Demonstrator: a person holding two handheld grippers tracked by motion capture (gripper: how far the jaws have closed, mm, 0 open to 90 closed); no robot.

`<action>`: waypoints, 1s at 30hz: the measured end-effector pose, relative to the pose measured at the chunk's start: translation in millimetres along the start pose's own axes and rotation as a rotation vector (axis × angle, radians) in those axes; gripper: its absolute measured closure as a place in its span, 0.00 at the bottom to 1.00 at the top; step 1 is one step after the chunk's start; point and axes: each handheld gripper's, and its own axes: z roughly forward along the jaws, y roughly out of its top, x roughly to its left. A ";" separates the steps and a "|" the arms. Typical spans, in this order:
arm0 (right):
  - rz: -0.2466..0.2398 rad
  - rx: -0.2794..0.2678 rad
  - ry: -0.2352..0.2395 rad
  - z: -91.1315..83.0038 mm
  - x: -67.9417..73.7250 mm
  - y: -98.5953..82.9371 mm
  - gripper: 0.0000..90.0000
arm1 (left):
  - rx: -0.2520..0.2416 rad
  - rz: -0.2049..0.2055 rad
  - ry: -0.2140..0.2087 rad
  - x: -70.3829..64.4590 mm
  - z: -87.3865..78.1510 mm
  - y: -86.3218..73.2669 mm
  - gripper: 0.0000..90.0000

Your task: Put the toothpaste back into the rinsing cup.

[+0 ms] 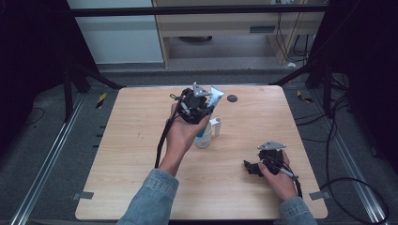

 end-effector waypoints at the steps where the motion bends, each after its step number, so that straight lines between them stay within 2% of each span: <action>1: 0.000 0.000 0.000 0.0 0.0 0.0 0.00 | -0.009 -0.004 0.003 2.1 0.5 0.2 0.87; 6: 0.000 0.000 0.000 0.0 0.0 0.0 0.00 | -0.031 0.002 0.026 8.8 1.3 0.0 0.87; 17: -0.002 0.000 -0.001 0.0 -0.2 0.0 0.00 | -0.075 -0.022 0.060 25.5 9.1 2.3 0.87; 26: -0.002 0.000 -0.001 0.0 -0.2 0.0 0.00 | -0.143 -0.034 0.078 28.3 13.9 1.7 0.87; 28: -0.003 0.000 -0.001 0.0 -0.2 0.0 0.00 | -0.153 -0.019 0.079 27.9 13.0 1.4 0.87; 29: -0.002 0.000 -0.001 0.0 -0.2 0.0 0.00 | -0.187 -0.029 0.067 27.1 11.6 0.8 0.87; 30: -0.002 0.000 -0.001 0.0 -0.2 0.0 0.00 | -0.187 -0.029 0.067 27.1 11.6 0.8 0.87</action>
